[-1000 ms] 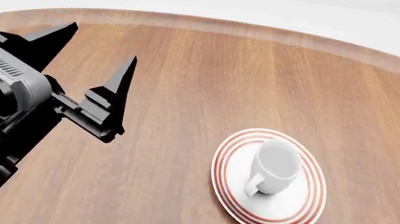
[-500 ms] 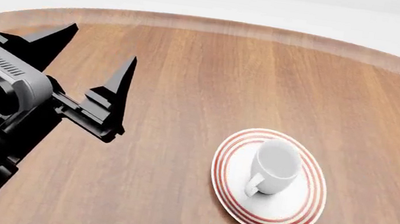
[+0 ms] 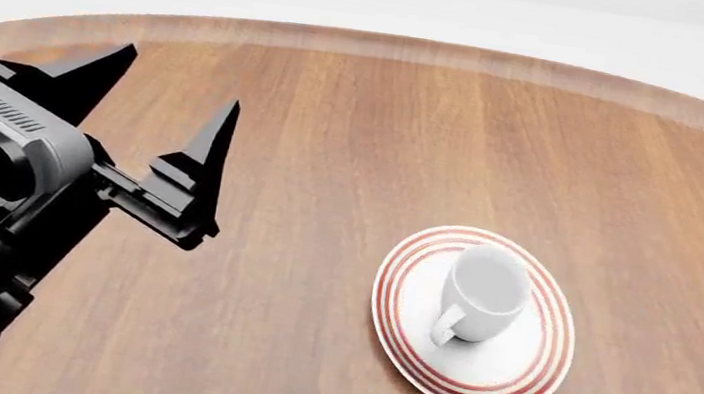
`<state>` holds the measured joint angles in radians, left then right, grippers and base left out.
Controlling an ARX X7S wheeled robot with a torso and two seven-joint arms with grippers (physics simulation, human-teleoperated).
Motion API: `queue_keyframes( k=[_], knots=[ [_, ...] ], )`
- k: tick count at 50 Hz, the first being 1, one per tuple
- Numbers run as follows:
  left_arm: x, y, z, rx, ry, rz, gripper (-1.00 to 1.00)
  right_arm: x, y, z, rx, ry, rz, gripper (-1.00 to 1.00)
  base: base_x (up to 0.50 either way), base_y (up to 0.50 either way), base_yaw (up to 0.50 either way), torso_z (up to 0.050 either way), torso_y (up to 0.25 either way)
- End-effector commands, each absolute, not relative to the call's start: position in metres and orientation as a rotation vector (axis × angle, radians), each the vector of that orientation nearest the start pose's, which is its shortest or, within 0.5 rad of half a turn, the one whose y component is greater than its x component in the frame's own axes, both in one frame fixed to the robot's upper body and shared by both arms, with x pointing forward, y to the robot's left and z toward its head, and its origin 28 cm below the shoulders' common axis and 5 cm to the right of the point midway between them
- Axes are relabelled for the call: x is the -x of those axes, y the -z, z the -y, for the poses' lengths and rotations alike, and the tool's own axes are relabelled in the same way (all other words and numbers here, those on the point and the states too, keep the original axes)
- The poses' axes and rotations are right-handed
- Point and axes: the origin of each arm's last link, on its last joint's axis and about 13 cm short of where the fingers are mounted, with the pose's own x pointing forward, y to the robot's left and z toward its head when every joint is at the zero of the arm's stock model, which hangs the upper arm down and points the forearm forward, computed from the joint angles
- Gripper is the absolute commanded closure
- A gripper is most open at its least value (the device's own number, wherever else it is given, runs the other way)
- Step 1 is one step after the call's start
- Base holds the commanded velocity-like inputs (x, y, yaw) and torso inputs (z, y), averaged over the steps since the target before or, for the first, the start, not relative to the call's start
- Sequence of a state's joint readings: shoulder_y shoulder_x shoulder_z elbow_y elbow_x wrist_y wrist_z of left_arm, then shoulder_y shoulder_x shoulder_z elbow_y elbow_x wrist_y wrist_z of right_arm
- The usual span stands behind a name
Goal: Pick up the white mug and put it on the plate, and put the chocolate pudding to the right of the plate.
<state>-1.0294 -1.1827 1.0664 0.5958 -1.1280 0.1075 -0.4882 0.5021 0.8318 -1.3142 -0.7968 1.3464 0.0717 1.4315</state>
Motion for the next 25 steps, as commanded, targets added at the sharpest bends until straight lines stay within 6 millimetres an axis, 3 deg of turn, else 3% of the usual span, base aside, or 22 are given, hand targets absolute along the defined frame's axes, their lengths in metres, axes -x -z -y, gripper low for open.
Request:
queue_keyframes(
  k=[1,25],
  knots=[
    [-0.219,-0.244,-0.256,-0.063,0.466,0.377,-1.0,-0.106,-0.122,0.054,-0.104,-0.055,-0.646,-1.0,0.0,0.0,0.0,0.0,0.0],
    [-0.221,-0.241,-0.256,-0.057,0.466,0.368,-1.0,-0.108,-0.103,0.052,-0.055,-0.074,-0.703,-1.0,0.0,0.0,0.0,0.0,0.0]
  ],
)
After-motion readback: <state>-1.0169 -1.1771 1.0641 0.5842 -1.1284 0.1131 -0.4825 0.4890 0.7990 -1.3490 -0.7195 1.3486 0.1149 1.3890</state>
